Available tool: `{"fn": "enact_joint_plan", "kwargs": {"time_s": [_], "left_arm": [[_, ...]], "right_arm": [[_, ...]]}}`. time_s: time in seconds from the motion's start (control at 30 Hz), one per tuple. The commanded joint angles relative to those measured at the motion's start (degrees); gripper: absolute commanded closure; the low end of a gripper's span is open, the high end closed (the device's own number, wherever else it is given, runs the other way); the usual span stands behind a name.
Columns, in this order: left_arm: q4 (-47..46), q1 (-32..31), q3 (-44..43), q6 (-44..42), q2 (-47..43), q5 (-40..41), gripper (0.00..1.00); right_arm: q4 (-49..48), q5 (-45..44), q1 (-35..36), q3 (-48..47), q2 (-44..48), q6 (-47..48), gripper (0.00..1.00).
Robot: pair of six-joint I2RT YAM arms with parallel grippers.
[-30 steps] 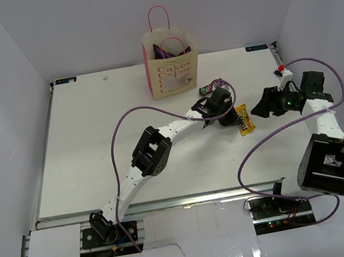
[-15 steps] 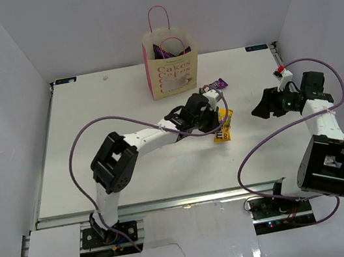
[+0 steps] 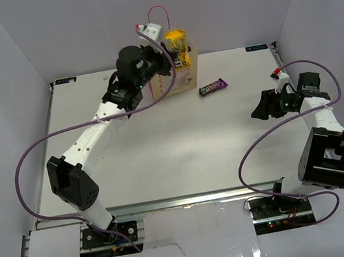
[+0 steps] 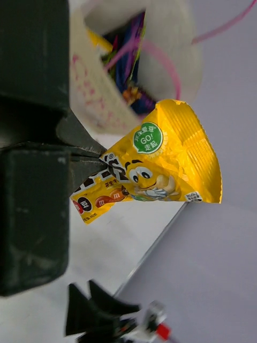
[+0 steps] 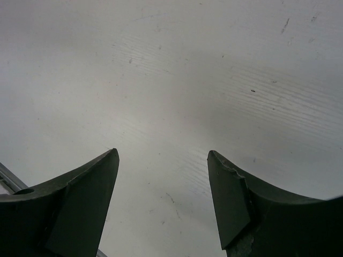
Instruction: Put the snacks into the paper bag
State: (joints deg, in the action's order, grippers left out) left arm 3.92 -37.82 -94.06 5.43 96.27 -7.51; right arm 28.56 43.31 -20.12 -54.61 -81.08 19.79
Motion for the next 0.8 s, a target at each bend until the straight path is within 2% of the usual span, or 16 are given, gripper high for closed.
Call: {"fn": "enact_joint_plan", "kwargs": {"time_s": [0.0,0.27,0.37,0.47,0.5,0.57,0.6,0.67,0.7,0.77], "left_arm": [[-3.5,5.8,-6.5,2.0,1.5,0.1,1.0],[-6.3,14.0,-25.1,9.3,16.6,2.2,1.0],[-4.6,14.7,-32.1,9.4,21.0,2.1,1.0],[-4.3,15.0,-35.0,8.9,25.3,2.8,1.0],[-2.4,15.1,-35.4,8.9,25.9,2.8,0.97],[-1.9,15.1,-34.4,9.2,27.0,2.5,0.88],[-1.6,15.1,-34.0,9.2,27.1,2.6,0.69],[-1.2,15.1,-33.0,9.9,26.9,3.3,0.44],[-1.1,15.1,-32.5,10.3,26.7,3.7,0.27],[-0.7,15.1,-32.6,10.3,25.6,4.3,0.19]], "right_arm": [[-0.2,-0.6,1.1,-2.3,-0.3,0.9,0.27],[-0.8,-1.4,3.2,-0.9,-0.3,1.6,0.28],[-1.1,-1.6,3.8,-0.2,-0.3,1.6,0.28],[-1.4,-1.9,3.9,-0.3,-0.7,1.7,0.28],[-1.5,-2.1,4.1,-0.6,-0.9,1.8,0.28],[-1.8,-2.7,4.8,-1.8,-1.8,2.7,0.28],[-1.8,-3.2,5.3,-2.5,-2.4,2.9,0.28],[-2.3,-4.0,7.0,-5.4,-4.5,1.7,0.28],[-2.6,-4.7,7.8,-6.7,-5.4,0.4,0.28],[-3.1,-4.7,10.3,-11.7,-9.2,-4.5,0.28]]}}
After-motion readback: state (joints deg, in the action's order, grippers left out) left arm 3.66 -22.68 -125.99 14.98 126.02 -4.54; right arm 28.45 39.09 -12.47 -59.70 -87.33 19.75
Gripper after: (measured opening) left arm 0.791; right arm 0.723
